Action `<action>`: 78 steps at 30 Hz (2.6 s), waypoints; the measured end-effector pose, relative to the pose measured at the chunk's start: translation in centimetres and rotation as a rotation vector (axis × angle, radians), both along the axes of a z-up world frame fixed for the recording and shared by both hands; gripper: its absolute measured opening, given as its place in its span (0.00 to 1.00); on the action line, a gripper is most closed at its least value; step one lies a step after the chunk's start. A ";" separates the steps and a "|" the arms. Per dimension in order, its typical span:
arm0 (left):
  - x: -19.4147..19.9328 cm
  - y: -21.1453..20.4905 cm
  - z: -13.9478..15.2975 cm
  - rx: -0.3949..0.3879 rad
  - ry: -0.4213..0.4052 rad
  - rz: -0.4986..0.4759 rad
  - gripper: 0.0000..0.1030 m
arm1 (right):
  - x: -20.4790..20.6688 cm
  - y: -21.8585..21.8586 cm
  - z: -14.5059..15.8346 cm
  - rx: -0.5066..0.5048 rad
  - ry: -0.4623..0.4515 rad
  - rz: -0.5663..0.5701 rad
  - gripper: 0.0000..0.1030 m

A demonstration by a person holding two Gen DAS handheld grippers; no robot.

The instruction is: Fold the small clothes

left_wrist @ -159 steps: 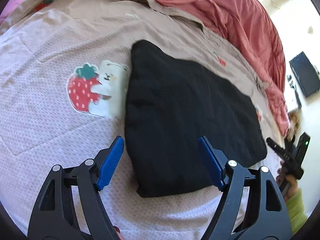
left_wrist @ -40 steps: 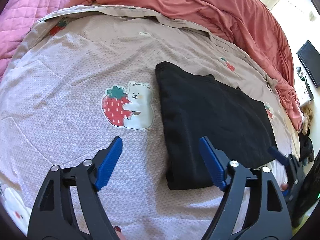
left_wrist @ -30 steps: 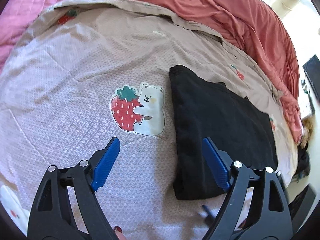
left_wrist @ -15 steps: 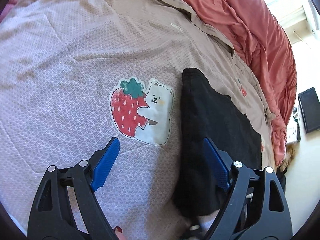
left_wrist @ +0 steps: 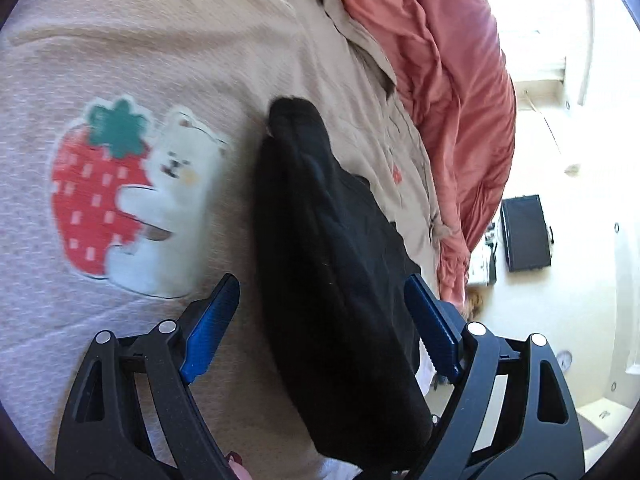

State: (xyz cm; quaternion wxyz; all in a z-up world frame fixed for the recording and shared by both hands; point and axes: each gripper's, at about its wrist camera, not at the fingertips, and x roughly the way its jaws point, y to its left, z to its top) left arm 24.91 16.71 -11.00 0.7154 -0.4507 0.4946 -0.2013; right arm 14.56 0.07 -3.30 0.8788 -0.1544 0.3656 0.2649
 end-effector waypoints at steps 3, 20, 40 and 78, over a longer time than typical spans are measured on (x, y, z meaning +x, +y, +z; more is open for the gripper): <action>0.4 -0.9 -0.2 0.011 0.002 -0.011 0.64 | -0.5 -0.1 0.0 0.009 0.006 -0.005 0.08; -1.0 -6.6 6.8 0.115 -0.198 -0.054 0.24 | -1.8 -4.8 2.5 0.090 -0.020 -0.075 0.07; 2.0 -29.7 9.9 0.251 -0.152 -0.294 0.28 | -3.2 -25.3 3.5 0.320 0.035 -0.431 0.07; -5.1 -29.2 5.7 0.865 -0.205 -0.288 0.63 | 6.0 -35.0 -2.0 0.564 0.325 -0.603 0.58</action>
